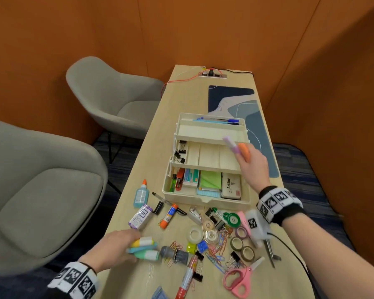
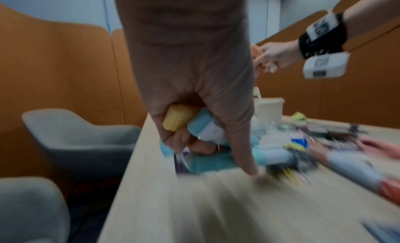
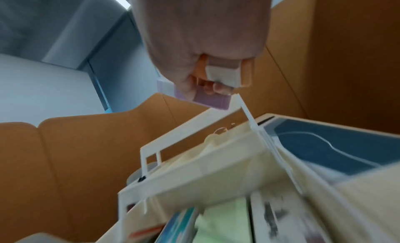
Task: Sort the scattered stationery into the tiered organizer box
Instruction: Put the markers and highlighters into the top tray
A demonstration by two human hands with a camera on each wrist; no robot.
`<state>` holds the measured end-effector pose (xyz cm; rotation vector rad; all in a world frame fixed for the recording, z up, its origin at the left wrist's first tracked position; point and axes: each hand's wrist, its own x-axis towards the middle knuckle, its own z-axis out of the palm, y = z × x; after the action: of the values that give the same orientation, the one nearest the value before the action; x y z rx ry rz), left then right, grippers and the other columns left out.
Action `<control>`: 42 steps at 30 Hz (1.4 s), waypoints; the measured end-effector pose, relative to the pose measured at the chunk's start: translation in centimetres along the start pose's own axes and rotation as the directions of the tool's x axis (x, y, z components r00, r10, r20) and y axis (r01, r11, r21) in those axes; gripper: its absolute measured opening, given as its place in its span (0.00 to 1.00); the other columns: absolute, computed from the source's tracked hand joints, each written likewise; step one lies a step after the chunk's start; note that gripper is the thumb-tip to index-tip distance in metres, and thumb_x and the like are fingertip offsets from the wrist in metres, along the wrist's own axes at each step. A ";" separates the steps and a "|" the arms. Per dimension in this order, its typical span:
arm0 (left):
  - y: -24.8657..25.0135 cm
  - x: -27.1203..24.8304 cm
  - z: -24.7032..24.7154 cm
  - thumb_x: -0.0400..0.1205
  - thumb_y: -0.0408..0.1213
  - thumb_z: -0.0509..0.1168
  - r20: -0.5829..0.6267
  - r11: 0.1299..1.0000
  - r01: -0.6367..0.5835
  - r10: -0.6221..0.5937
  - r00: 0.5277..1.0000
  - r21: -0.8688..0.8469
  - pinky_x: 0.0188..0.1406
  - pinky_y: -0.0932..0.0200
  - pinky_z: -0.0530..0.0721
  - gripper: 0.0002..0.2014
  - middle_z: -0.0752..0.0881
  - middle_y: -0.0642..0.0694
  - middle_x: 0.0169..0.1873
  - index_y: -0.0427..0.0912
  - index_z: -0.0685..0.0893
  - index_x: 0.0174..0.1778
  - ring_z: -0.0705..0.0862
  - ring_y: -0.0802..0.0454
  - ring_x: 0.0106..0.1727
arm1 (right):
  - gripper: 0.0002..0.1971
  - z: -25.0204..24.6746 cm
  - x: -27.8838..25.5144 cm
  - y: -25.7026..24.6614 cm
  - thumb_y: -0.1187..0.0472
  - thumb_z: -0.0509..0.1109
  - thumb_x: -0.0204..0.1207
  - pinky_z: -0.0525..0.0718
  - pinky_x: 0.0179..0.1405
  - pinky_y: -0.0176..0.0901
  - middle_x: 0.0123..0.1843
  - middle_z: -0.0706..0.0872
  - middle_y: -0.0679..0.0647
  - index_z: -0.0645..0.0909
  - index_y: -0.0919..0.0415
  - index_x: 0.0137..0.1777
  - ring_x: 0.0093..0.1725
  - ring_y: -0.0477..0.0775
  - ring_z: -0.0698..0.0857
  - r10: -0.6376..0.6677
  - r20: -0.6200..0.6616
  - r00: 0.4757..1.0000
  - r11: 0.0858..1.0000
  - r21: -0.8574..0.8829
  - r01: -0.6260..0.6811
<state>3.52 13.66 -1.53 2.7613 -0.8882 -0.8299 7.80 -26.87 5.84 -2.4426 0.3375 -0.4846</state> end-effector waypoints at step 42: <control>7.9 23.8 -25.4 0.75 0.39 0.71 -0.225 0.997 -0.048 0.031 0.974 -0.068 0.46 0.56 0.81 0.14 0.85 0.45 0.47 0.45 0.82 0.57 0.82 0.49 0.45 | 0.11 -1.3 12.8 -4.0 0.51 0.52 0.85 0.78 0.53 0.51 0.55 0.74 0.55 0.68 0.58 0.58 0.56 0.55 0.76 0.304 0.141 0.942 0.868 0.366 -0.335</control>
<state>29.34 -7.63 10.98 2.6951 -0.8491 -0.5204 19.29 -28.93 12.63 -1.9657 0.5476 -0.2752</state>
